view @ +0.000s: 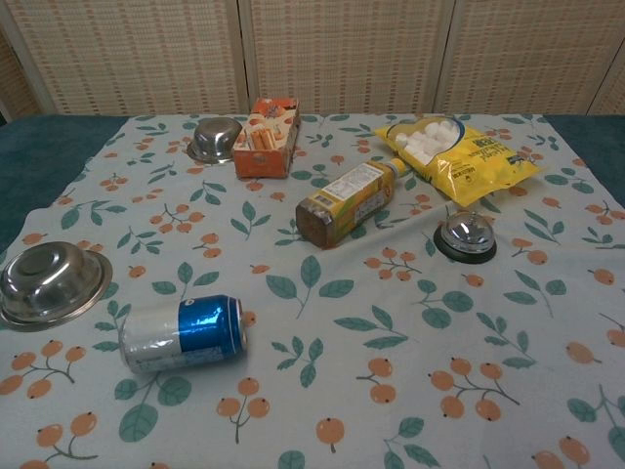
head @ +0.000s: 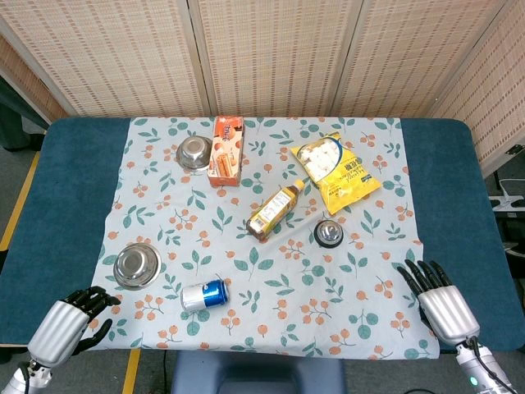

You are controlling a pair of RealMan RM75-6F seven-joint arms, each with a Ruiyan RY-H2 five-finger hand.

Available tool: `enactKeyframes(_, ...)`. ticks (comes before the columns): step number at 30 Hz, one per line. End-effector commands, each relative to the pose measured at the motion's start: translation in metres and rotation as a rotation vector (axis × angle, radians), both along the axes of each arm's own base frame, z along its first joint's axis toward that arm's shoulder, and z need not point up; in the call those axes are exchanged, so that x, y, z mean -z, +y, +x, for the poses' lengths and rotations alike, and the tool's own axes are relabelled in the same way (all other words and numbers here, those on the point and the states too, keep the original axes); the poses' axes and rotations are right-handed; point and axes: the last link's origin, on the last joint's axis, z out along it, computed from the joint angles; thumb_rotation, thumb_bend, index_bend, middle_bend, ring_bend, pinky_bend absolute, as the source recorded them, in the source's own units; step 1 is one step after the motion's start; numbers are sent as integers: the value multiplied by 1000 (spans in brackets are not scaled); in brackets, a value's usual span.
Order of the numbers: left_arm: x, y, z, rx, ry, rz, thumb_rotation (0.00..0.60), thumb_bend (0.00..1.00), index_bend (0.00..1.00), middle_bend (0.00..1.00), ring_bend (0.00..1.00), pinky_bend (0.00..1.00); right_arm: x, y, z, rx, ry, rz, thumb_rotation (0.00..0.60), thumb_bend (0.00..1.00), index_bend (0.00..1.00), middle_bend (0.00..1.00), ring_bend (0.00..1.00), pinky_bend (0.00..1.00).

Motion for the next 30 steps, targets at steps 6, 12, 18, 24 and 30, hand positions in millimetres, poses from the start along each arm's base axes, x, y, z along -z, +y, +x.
enactKeyframes(6,0,0,2,2,-2,1,600,428,371,439,301,475,1,-4,-1,-5,3,5,600,1000,0,0,0,63)
enactKeyframes(12,0,0,0,-5,-7,-4,600,429,372,438,301,475,14,-24,1,-82,-22,-55,600,1000,0,0,0,63)
enactKeyframes(18,-1,-2,4,16,-9,3,600,429,371,439,301,474,51,-77,1,-158,-99,-6,600,1000,0,0,0,62)
enactKeyframes(24,0,1,0,-10,-2,-2,600,428,372,439,301,475,90,-130,11,-214,-126,60,600,1000,0,0,0,61)
enactKeyframes(30,-1,1,1,-1,-8,1,600,429,371,439,301,475,123,-164,22,-185,-164,139,600,1000,0,0,0,46)
